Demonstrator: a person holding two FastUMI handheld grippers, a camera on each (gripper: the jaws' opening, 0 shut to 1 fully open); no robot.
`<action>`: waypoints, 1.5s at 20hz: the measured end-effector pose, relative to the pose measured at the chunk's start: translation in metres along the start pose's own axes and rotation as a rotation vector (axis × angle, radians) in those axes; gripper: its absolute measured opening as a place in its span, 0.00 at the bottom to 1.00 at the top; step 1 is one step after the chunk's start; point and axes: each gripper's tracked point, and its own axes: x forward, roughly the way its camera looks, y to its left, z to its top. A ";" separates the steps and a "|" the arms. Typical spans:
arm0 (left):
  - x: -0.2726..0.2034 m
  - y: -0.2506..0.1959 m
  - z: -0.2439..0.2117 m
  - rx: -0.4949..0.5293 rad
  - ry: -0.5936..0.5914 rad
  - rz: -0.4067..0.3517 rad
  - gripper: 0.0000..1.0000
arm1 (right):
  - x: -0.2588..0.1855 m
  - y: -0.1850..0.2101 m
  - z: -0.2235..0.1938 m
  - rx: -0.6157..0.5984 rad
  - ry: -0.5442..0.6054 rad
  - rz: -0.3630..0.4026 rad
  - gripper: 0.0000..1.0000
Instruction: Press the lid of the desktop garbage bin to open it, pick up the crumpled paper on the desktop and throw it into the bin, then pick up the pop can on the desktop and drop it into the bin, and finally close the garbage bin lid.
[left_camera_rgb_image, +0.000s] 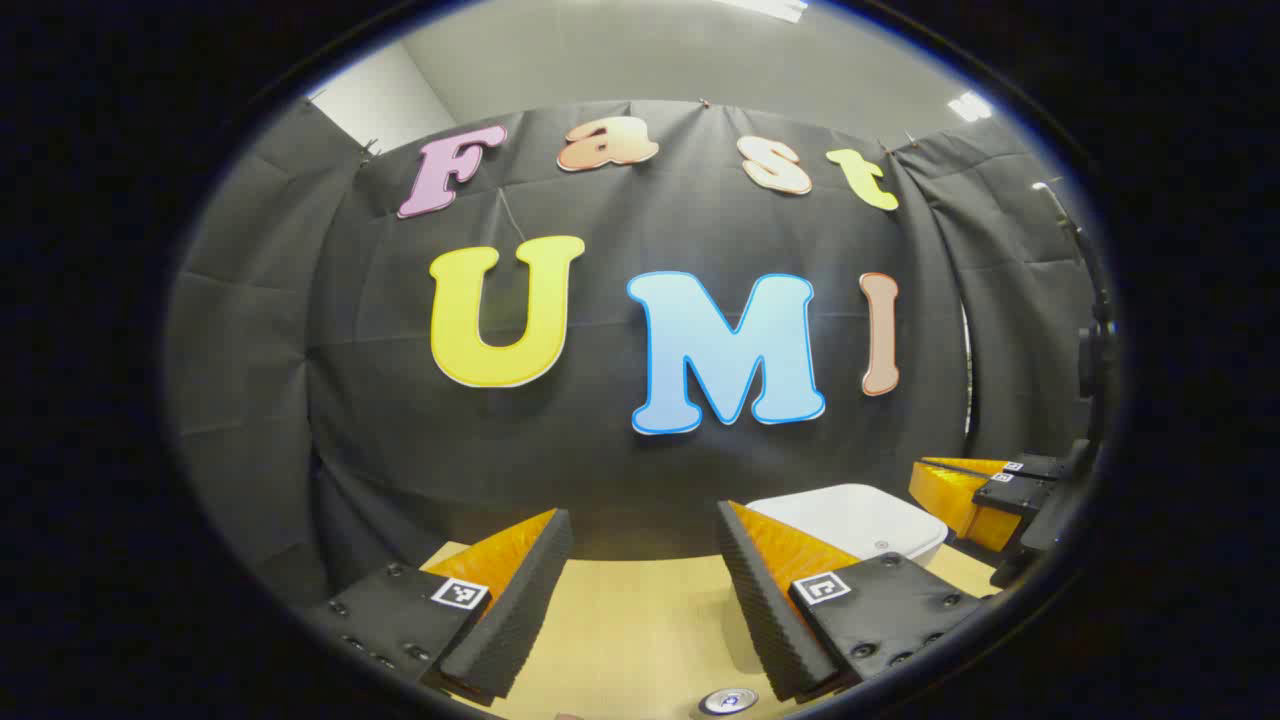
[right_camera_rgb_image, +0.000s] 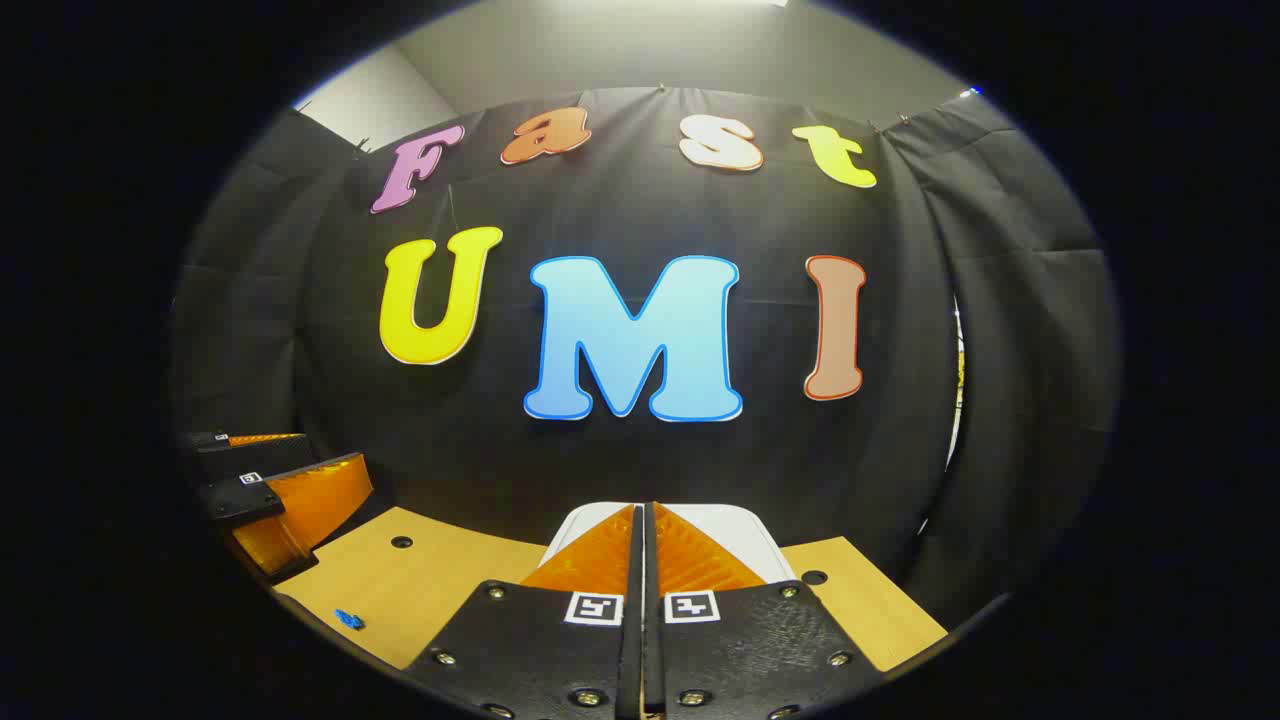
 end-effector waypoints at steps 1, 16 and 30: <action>0.002 0.001 -0.001 0.001 0.002 -0.001 0.95 | 0.002 0.000 -0.001 -0.001 0.006 0.000 0.01; 0.012 0.015 -0.017 -0.008 0.052 0.018 0.95 | 0.026 -0.005 -0.046 0.050 0.117 -0.014 0.01; 0.012 0.017 -0.024 -0.018 0.085 0.029 0.95 | 0.035 0.000 -0.080 0.067 0.180 0.001 0.01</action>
